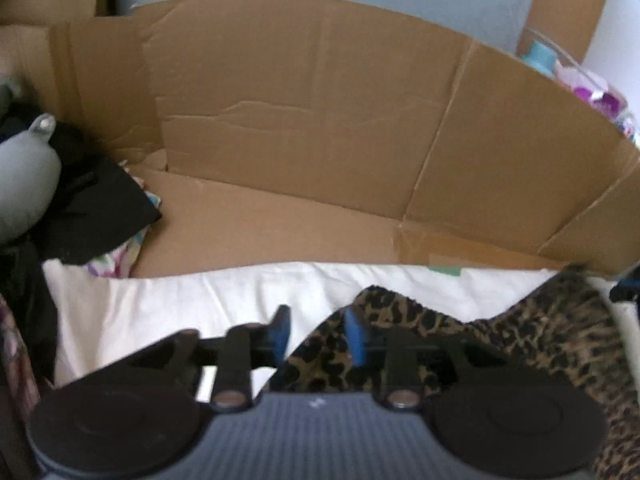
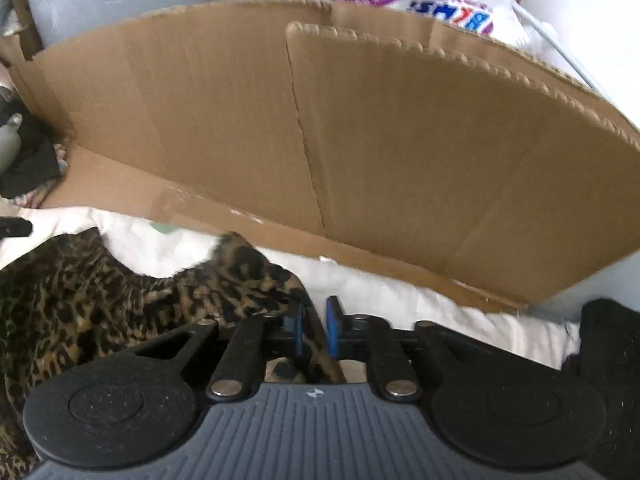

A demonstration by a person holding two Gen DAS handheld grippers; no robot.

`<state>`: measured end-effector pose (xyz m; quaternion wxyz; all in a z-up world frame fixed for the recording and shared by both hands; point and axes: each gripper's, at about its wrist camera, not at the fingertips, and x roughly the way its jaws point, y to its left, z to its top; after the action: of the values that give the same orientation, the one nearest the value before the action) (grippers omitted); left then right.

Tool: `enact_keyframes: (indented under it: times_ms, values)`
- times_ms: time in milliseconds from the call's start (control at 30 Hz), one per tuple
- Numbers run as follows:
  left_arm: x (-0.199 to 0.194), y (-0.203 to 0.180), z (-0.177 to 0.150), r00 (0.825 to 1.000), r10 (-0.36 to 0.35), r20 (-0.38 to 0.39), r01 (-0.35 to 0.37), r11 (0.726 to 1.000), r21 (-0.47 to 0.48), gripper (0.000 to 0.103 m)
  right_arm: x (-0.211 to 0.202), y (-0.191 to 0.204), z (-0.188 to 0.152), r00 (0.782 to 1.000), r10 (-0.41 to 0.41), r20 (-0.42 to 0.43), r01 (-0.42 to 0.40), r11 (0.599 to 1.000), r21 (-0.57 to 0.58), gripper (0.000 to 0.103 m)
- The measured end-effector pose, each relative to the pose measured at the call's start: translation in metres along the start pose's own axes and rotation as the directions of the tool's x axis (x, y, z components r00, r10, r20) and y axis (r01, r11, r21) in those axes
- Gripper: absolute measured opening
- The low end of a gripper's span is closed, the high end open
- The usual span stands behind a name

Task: Fold clothes
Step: 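Lower the waistband onto the sheet near the cardboard with both tools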

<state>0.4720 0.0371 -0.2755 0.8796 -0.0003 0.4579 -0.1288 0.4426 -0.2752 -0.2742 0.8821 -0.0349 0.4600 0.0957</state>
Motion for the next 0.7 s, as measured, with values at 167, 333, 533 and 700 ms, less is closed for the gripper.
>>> enact_keyframes:
  times_ms: [167,333,533,700]
  values:
    - [-0.024,-0.009,-0.009,1.000,-0.030,0.004,0.030,0.999,0.017,0.037,-0.022,-0.008,-0.023,0.999,0.036,0.001,-0.036,0.999,-0.006,0.033]
    - [-0.057,-0.023,-0.026,0.999,-0.044,0.003,0.043,0.999,0.015,0.037,-0.055,-0.016,-0.055,0.998,0.065,-0.013,-0.065,0.998,0.003,0.033]
    - [-0.103,-0.046,-0.051,0.997,-0.077,-0.007,0.077,0.997,0.015,0.037,-0.104,-0.027,-0.082,0.995,0.097,-0.010,-0.097,0.995,0.019,0.033]
    - [-0.137,-0.054,-0.069,0.997,-0.073,-0.011,0.073,0.997,-0.015,0.037,-0.141,-0.033,-0.097,0.993,0.118,0.011,-0.118,0.992,0.045,0.034]
